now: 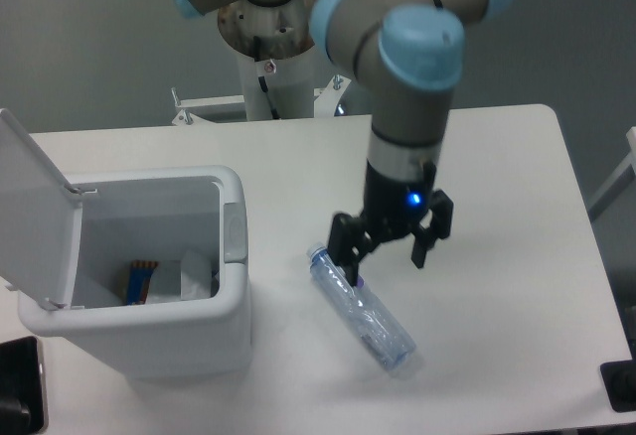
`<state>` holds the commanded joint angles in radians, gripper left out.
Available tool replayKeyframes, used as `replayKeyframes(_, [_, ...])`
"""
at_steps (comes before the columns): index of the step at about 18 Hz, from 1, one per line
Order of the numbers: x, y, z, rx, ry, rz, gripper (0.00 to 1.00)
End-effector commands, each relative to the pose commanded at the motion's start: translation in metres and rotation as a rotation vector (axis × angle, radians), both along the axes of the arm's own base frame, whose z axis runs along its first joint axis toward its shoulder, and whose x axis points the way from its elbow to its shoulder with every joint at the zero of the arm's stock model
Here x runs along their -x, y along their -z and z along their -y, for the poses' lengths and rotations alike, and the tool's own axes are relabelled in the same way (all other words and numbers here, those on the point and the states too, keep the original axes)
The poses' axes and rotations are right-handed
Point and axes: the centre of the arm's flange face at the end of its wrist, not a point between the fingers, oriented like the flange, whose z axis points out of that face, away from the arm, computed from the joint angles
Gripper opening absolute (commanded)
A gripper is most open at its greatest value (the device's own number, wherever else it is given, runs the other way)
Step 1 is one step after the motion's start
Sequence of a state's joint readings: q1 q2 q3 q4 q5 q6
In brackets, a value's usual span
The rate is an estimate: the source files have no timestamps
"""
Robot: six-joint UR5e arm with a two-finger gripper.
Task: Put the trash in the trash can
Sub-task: 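Move the gripper to the clear water bottle and lower, then close the gripper around the bottle's middle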
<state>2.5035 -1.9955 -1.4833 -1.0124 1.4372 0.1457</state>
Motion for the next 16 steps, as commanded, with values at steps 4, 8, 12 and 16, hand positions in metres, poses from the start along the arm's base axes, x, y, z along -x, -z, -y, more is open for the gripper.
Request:
replayKeyframes(4, [0.009,0.043,-0.005,0.049,0.000,0.042,1.00])
replayKeyframes(8, [0.013,0.082,-0.011,0.089,0.000,0.076,1.00])
replayKeyframes(12, [0.006,0.104,-0.022,0.106,0.017,0.092,1.00])
replayKeyframes(16, [0.003,0.119,-0.027,0.126,0.026,0.099,1.00])
